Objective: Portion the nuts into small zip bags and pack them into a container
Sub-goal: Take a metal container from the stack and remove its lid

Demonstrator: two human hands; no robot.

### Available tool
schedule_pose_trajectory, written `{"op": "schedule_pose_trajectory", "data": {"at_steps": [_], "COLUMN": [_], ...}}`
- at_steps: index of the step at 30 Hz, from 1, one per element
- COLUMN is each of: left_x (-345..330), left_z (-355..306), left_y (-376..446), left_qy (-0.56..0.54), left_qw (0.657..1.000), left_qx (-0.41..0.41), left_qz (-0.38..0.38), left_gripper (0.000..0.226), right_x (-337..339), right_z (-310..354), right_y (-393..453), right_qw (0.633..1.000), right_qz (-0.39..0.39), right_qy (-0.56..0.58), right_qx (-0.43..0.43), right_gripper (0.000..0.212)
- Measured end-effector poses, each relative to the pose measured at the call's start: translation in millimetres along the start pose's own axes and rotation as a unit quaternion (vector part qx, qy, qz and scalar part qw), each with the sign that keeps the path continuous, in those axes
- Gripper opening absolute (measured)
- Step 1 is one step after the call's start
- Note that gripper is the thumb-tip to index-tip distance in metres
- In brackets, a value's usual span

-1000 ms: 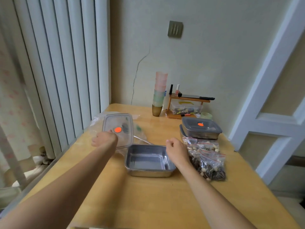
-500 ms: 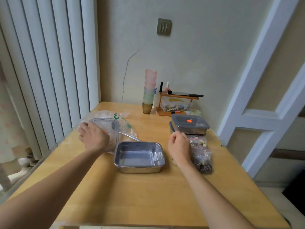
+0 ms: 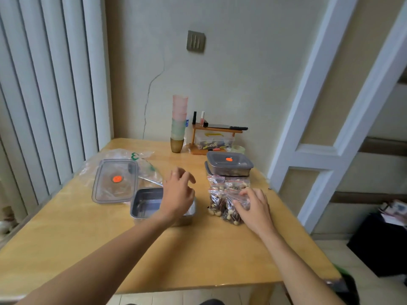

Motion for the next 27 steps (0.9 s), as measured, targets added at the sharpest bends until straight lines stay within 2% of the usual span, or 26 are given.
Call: {"op": "schedule_pose_trajectory", "data": {"at_steps": [2, 5, 11, 15, 18, 22, 25, 27], "left_x": [-11.6, -24.5, -38.7, -41.1, -33.2, -7.1, 11.4, 22.9], "left_z": [-4.2, -12.0, -25.3, -25.6, -24.4, -20.9, -9.8, 3.8], "left_y": [-7.1, -14.9, -25.7, -26.7, -26.4, -26.5, -32.1, -37.0], "left_qy": [0.01, 0.048, 0.069, 0.045, -0.003, -0.066, -0.031, 0.011], "left_qw": [0.998, 0.99, 0.985, 0.983, 0.981, 0.985, 0.979, 0.974], "left_qx": [-0.028, -0.056, -0.107, -0.116, -0.117, -0.118, -0.16, -0.175], "left_qz": [0.049, 0.122, 0.115, 0.132, 0.152, 0.112, 0.12, 0.141], "left_gripper": [0.028, 0.035, 0.035, 0.037, 0.044, 0.039, 0.024, 0.017], "right_x": [4.9, 8.3, 2.4, 6.9, 6.0, -6.5, -24.6, -39.3], "right_z": [-0.3, 0.3, 6.1, 13.4, 25.9, 63.8, 97.4, 113.0], "right_y": [-1.5, 0.6, 4.7, 5.7, 6.6, 11.4, 13.3, 13.9], "right_qw": [1.0, 0.998, 0.996, 0.992, 0.974, 0.94, 0.92, 0.91], "right_qz": [0.014, 0.012, 0.038, 0.018, 0.081, 0.182, 0.221, 0.257], "right_qy": [0.021, 0.06, 0.08, 0.127, 0.212, 0.282, 0.312, 0.314], "right_qx": [0.009, 0.025, 0.005, 0.007, 0.014, 0.07, 0.088, 0.086], "right_gripper": [0.013, 0.02, 0.007, 0.01, 0.008, 0.01, 0.025, 0.021]}}
Point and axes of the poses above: each hand's wrist, its own y-axis towards the middle knuckle, its own x-axis out of the back of the hand, z = x × y, the point moved 3 cm from there along y, towards the middle knuckle, and after that the axes turned 12 degrees about x, right-handed, at the moved point
